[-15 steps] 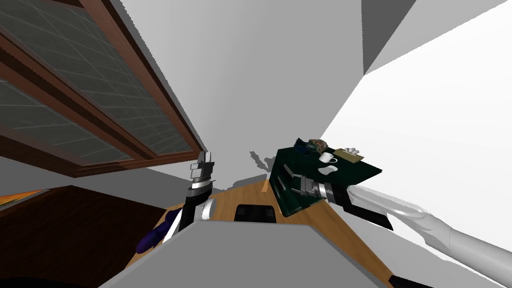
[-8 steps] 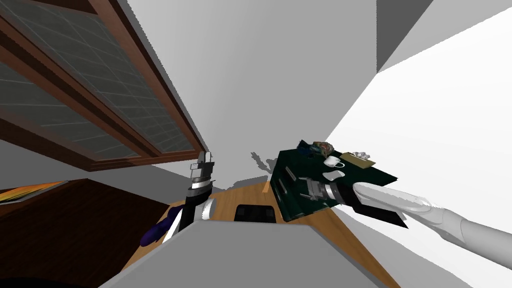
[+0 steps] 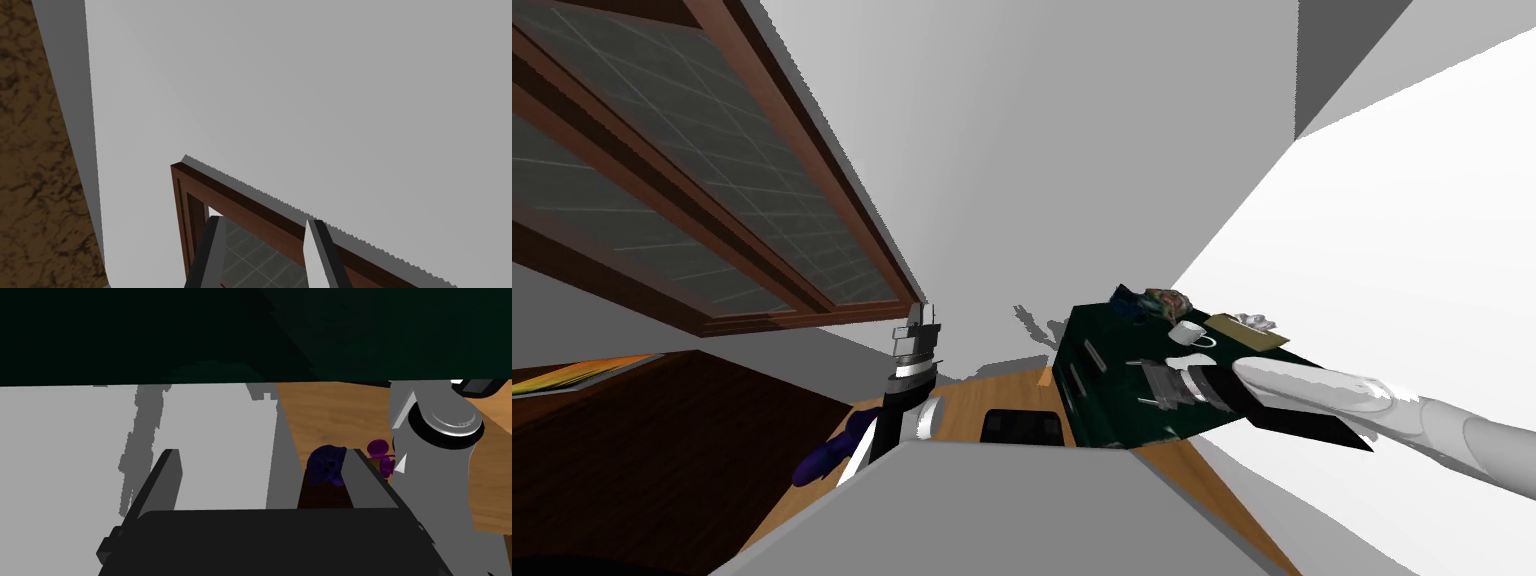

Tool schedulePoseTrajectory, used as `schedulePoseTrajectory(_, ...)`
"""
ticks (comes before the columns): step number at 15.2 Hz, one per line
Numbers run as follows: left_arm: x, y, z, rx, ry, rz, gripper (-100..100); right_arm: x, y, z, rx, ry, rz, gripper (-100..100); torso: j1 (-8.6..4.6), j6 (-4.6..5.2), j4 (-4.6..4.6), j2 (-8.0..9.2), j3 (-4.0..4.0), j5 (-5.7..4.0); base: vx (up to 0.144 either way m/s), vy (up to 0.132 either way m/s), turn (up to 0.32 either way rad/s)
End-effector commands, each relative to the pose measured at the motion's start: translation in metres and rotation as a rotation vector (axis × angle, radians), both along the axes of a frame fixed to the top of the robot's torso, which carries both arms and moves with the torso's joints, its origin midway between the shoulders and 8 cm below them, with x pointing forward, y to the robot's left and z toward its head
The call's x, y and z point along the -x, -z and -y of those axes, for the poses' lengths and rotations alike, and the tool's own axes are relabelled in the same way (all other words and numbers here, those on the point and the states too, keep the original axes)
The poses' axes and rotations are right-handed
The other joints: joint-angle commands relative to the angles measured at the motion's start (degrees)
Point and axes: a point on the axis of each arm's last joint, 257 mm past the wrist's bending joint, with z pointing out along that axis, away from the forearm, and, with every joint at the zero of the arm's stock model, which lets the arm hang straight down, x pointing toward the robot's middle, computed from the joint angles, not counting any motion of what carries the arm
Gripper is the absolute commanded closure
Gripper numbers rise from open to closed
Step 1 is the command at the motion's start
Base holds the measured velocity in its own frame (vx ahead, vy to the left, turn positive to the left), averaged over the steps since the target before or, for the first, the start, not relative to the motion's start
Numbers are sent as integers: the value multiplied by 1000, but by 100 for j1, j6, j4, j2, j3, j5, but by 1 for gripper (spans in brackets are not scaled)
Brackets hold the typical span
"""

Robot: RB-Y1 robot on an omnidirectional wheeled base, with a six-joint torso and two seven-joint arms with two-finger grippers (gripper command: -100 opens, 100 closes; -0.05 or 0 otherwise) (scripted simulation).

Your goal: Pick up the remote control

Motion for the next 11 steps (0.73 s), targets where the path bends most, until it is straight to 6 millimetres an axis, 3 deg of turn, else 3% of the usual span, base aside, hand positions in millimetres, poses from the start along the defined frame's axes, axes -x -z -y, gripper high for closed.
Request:
schedulePoseTrajectory(1,0,0,0,0,0,0,0,3,-2,8,32,-15,-13,-100,0,0,0,0,0,0,54,-65,37)
schedulePoseTrajectory(2,0,0,0,0,0,0,0,13,1,27,87,-37,-43,-100,4,1,1,5,2,0,71,-76,56)
schedulePoseTrajectory(4,0,0,0,0,0,0,0,13,-2,30,102,-43,-46,-100,1,0,0,1,1,0,69,-70,60)
schedulePoseTrajectory(5,0,0,0,0,0,0,0,24,0,48,154,-63,-80,-100,6,1,1,4,2,1,83,-83,76)
schedulePoseTrajectory(8,0,0,0,0,0,0,0,23,-3,51,166,-69,-82,-100,1,2,0,1,0,0,64,-72,34)
schedulePoseTrajectory(9,0,0,0,0,0,0,0,36,-2,69,217,-89,-120,-100,9,2,1,9,4,1,55,-62,51)
schedulePoseTrajectory(10,0,0,0,0,0,0,0,35,-4,71,224,-91,-121,-100,9,2,2,9,5,2,81,-81,66)
schedulePoseTrajectory(11,0,0,0,0,0,0,0,48,-4,88,270,-109,-160,-100,5,1,1,4,2,1,105,-117,87)
